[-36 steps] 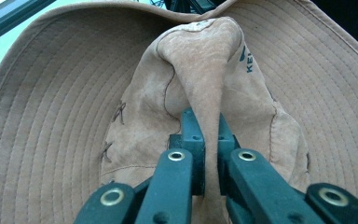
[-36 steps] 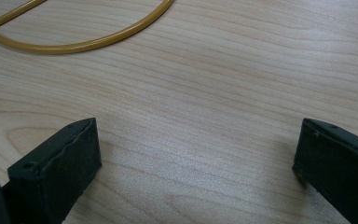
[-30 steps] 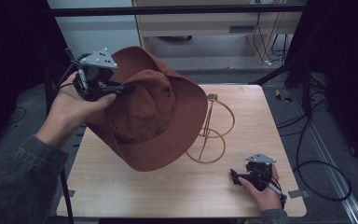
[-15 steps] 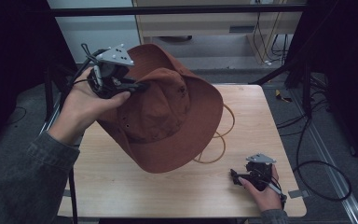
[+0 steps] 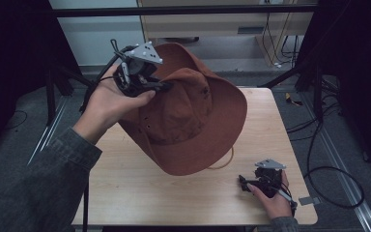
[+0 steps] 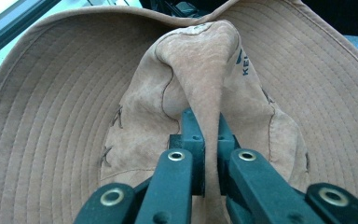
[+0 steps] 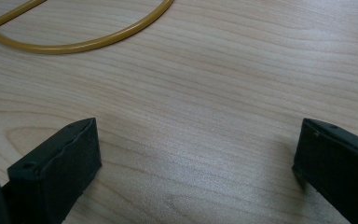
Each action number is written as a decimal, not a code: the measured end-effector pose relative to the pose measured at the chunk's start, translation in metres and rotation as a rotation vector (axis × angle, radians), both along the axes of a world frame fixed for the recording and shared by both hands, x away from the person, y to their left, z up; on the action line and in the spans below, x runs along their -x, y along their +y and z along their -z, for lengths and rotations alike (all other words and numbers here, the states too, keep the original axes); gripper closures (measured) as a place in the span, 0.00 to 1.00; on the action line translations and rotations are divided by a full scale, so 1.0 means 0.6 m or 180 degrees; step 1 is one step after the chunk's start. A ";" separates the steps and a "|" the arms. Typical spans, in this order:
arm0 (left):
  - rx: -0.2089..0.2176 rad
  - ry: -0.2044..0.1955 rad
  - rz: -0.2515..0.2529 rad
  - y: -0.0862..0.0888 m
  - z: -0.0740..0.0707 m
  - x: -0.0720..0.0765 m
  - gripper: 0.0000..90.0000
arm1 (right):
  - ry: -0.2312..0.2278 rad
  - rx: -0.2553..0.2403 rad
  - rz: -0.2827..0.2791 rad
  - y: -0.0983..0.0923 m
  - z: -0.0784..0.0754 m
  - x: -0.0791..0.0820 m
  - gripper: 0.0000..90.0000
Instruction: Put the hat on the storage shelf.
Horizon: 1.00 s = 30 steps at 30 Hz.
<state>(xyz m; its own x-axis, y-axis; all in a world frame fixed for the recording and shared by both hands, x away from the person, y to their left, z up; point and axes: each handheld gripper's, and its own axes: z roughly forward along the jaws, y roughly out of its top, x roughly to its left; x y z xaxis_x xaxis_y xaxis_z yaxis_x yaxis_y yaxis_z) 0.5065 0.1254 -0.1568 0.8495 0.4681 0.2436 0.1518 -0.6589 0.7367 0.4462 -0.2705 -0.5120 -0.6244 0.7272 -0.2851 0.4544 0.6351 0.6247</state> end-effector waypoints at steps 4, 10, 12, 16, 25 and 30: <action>-0.0041 -0.0003 0.0018 -0.017 0.004 -0.004 0.99 | -0.0003 0.0003 -0.0003 0.000 0.000 0.000 0.01; -0.0077 0.0007 0.0061 -0.052 0.010 -0.016 0.99 | 0.0006 0.0002 -0.0004 0.000 0.000 0.000 0.01; -0.0093 -0.0006 0.0078 -0.063 0.010 -0.017 0.99 | 0.0007 0.0001 -0.0006 0.000 -0.001 0.000 0.01; -0.0092 -0.0004 0.0126 -0.084 0.012 -0.021 0.99 | 0.0004 0.0000 -0.0011 -0.001 -0.001 0.000 0.01; -0.0129 -0.0005 0.0229 -0.136 0.016 -0.034 0.99 | 0.0012 -0.0007 -0.0007 -0.001 -0.001 0.000 0.01; -0.0127 0.0010 0.0236 -0.163 0.020 -0.049 0.99 | 0.0011 -0.0008 -0.0015 -0.001 0.000 0.000 0.01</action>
<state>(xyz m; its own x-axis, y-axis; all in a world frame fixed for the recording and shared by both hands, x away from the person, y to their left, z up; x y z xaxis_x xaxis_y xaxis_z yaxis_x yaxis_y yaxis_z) 0.5362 0.0278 -0.1689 0.8822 0.3938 0.2580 0.1039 -0.6973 0.7092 0.4461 -0.2708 -0.5118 -0.6289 0.7249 -0.2811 0.4534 0.6357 0.6248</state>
